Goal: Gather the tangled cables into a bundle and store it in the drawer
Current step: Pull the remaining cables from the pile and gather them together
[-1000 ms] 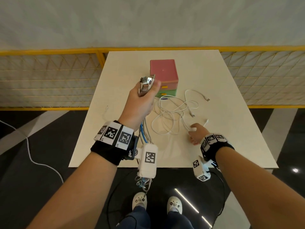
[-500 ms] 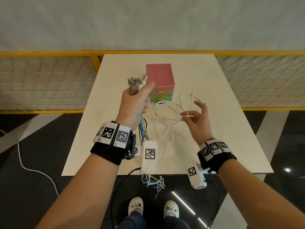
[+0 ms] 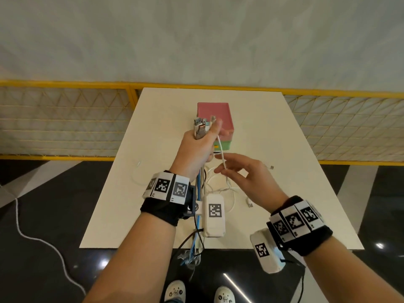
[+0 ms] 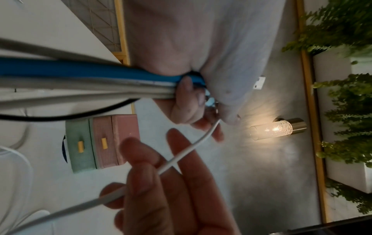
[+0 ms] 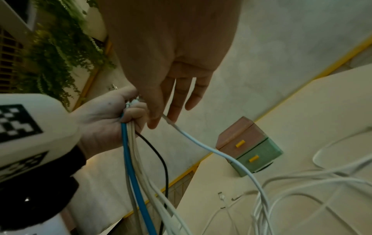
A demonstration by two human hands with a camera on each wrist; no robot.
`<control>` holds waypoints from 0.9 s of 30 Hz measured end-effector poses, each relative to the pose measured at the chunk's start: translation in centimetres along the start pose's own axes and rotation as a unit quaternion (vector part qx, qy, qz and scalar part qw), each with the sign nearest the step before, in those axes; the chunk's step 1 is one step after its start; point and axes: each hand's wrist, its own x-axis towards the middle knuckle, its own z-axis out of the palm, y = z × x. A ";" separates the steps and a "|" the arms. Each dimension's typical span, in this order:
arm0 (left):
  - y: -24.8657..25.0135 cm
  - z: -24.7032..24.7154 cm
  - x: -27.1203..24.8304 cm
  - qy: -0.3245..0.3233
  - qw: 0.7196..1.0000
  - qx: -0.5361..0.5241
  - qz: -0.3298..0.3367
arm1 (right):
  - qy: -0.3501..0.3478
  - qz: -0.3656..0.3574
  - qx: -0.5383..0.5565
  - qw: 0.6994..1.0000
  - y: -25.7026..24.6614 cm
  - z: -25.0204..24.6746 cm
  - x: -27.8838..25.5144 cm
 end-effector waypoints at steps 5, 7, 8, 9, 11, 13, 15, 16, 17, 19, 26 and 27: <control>0.2 -0.2 0.2 -0.021 0.999 0.006 0.038 | -0.008 0.002 -0.002 1.000 -0.5 0.0 1.1; 0.5 -0.1 0.5 -0.012 0.998 0.041 0.046 | -0.020 -0.002 0.029 0.999 -0.8 0.4 1.7; 0.8 -0.2 0.7 0.004 0.997 0.052 0.057 | -0.027 -0.002 0.045 0.999 -0.7 0.5 2.0; 1.1 -0.2 0.9 0.018 0.995 0.057 0.073 | -0.032 0.002 0.060 0.998 -0.5 0.7 2.3; 2.0 -0.3 1.1 0.034 0.993 0.042 0.104 | -0.049 0.021 0.081 0.995 0.6 1.0 2.9; 3.3 -0.6 1.2 0.046 0.993 -0.024 0.105 | -0.077 0.046 0.084 0.992 2.4 1.3 3.0; 4.9 -1.2 1.2 0.047 0.990 -0.088 0.100 | -0.103 0.081 0.091 0.987 4.4 1.5 3.0; 5.5 -1.6 1.2 0.042 0.989 -0.099 0.106 | -0.109 0.100 0.093 0.985 5.3 1.5 3.0; 6.0 -2.0 1.1 0.037 0.988 -0.098 0.115 | -0.112 0.113 0.088 0.983 6.1 1.4 3.2; 6.5 -2.7 0.8 0.029 0.988 -0.070 0.132 | -0.116 0.117 0.049 0.985 6.8 0.9 4.0; 6.8 -4.3 -0.1 -0.011 0.995 0.044 0.095 | 0.008 0.047 -0.039 0.998 3.8 -1.8 8.8; 6.7 -4.3 -0.2 -0.009 0.995 0.060 0.083 | 0.024 0.033 -0.030 0.999 3.1 -2.2 9.4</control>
